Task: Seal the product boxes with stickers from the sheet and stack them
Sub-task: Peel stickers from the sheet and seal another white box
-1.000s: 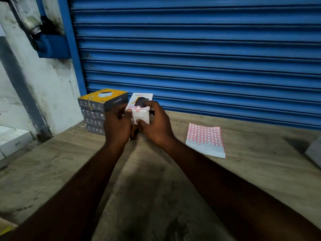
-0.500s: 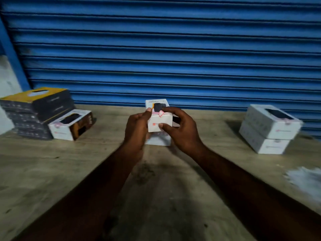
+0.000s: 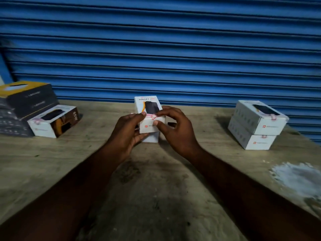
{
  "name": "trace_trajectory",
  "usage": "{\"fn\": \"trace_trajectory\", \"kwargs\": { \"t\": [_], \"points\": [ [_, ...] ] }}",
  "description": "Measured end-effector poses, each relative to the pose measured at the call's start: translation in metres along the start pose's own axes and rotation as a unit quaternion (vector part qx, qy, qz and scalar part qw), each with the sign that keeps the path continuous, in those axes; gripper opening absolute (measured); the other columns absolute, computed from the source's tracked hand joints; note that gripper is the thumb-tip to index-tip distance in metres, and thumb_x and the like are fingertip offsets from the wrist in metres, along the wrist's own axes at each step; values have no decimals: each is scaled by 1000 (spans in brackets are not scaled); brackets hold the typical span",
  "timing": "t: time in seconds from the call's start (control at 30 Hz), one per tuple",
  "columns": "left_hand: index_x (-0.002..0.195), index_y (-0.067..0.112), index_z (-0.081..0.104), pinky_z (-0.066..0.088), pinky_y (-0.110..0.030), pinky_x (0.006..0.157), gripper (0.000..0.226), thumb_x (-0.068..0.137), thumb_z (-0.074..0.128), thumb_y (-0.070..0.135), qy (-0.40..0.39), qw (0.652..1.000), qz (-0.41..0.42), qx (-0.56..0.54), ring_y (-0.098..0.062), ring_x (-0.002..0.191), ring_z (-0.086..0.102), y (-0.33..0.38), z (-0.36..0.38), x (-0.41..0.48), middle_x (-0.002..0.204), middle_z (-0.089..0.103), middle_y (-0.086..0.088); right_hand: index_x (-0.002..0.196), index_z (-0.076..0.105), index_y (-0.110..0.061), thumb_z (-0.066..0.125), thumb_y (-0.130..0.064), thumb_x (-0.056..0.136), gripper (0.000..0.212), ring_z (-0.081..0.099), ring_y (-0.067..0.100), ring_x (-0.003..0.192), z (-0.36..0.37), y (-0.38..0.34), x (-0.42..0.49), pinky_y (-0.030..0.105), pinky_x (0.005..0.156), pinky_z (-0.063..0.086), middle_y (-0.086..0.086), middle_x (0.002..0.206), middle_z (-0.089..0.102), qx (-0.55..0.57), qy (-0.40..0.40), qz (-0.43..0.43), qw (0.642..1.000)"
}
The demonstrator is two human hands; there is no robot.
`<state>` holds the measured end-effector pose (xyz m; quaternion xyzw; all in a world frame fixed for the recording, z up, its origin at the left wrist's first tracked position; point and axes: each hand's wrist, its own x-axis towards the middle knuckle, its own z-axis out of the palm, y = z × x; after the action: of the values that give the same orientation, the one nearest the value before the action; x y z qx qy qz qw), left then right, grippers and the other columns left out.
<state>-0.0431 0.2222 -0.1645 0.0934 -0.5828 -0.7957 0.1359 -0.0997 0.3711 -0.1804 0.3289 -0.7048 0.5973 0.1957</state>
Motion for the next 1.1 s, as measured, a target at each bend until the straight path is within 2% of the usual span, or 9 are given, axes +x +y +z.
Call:
{"fn": "trace_trajectory", "kwargs": {
  "t": [0.07, 0.23, 0.33, 0.43, 0.57, 0.7, 0.87, 1.1],
  "points": [
    [106, 11, 70, 59, -35, 86, 19, 97, 62, 25, -2, 1000, 5, 13, -21, 92, 74, -1, -2, 1, 96, 77, -10, 94, 73, -21, 75, -12, 81, 16, 60, 6, 108, 1, 0, 1, 40, 89, 54, -17, 107, 64, -13, 18, -11, 1000],
    [112, 10, 70, 58, -40, 92, 27, 94, 65, 30, -5, 1000, -4, 24, -25, 102, 73, -5, -2, 1, 106, 76, -14, 88, 73, -21, 74, -12, 83, 10, 63, 8, 102, 2, 1, 1, 37, 86, 55, -4, 104, 66, -26, 38, 0, 999],
    [108, 11, 71, 58, -39, 90, 23, 94, 66, 30, 5, 1000, -4, 24, -23, 98, 74, -4, -3, 0, 102, 77, -12, 87, 73, -17, 72, -14, 86, 4, 64, 9, 101, 5, -2, 1, 33, 83, 55, 0, 104, 68, -7, 32, 21, 999],
    [101, 13, 70, 58, -39, 89, 17, 94, 66, 28, 26, 999, -14, 15, -23, 94, 74, 0, -7, 1, 93, 77, -9, 87, 73, -9, 67, -10, 90, 6, 67, 12, 97, 8, -7, 1, 26, 76, 53, 4, 102, 72, 45, 22, 64, 997],
    [95, 13, 69, 57, -41, 91, 13, 94, 67, 26, 47, 998, -26, -17, -23, 91, 73, 5, -12, 2, 89, 76, -9, 89, 74, -1, 67, -5, 90, 8, 69, 14, 91, 6, -16, 2, 17, 78, 52, 8, 95, 75, 86, 19, 95, 992],
    [95, 14, 69, 59, -39, 86, 14, 94, 67, 28, 53, 998, -23, -24, -21, 90, 73, 4, -13, 4, 86, 76, -8, 88, 73, -3, 68, -3, 87, 5, 64, 10, 69, 4, -26, 3, 21, 68, 53, 7, 84, 73, 187, 21, 172, 967],
    [94, 15, 68, 57, -40, 90, 12, 95, 65, 27, 60, 998, -15, -33, -21, 92, 71, 8, -16, 4, 91, 75, -9, 90, 74, -14, 70, -14, 88, 4, 57, 13, 66, -1, -31, 3, 24, 67, 50, 2, 86, 73, 240, -9, 241, 940],
    [96, 15, 69, 56, -42, 94, 14, 96, 65, 27, 49, 999, -6, -14, -23, 97, 72, 6, -14, 4, 95, 76, -10, 95, 72, -17, 70, -12, 87, 10, 54, 9, 59, -1, -35, 2, 25, 67, 49, 1, 82, 70, 260, -18, 265, 929]
  ]
}}
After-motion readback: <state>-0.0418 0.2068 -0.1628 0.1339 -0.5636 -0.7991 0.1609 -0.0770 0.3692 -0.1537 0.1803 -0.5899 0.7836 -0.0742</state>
